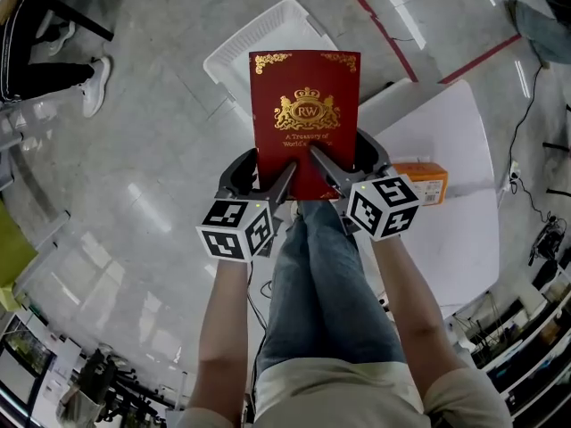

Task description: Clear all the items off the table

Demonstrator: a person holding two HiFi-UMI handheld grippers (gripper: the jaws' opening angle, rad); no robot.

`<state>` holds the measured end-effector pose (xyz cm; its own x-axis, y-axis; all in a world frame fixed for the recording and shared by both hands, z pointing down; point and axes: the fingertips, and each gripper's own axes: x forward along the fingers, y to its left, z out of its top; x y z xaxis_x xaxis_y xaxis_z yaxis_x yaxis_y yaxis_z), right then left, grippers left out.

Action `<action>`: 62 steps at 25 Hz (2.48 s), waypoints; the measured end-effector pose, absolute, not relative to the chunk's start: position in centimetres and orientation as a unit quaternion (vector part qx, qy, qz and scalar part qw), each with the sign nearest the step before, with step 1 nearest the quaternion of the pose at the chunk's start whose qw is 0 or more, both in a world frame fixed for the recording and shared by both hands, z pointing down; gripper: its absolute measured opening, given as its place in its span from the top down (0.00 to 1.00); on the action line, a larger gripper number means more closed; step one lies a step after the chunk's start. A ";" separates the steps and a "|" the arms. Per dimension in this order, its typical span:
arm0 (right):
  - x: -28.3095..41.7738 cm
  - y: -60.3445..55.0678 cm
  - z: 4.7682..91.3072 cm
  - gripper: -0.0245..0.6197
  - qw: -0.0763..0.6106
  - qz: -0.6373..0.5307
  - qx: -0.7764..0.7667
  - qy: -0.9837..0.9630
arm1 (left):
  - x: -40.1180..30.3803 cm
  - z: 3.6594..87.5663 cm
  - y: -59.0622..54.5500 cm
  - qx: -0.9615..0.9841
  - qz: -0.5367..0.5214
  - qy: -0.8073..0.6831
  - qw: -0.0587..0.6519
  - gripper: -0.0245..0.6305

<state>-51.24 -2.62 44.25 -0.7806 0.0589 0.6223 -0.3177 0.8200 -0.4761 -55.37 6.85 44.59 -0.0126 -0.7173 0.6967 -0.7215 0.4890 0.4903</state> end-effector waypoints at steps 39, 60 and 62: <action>-61.4 -5.9 62.3 0.40 0.431 0.301 0.013 -0.851 | -64.4 61.9 3.8 0.447 0.009 -0.710 0.544 0.49; -62.7 -5.4 69.3 0.41 0.480 0.311 0.024 -0.820 | -65.2 68.7 4.3 0.412 0.011 -0.704 0.578 0.49; -62.7 -5.2 69.8 0.41 0.484 0.310 0.022 -0.818 | -65.3 69.3 4.6 0.408 0.016 -0.704 0.581 0.49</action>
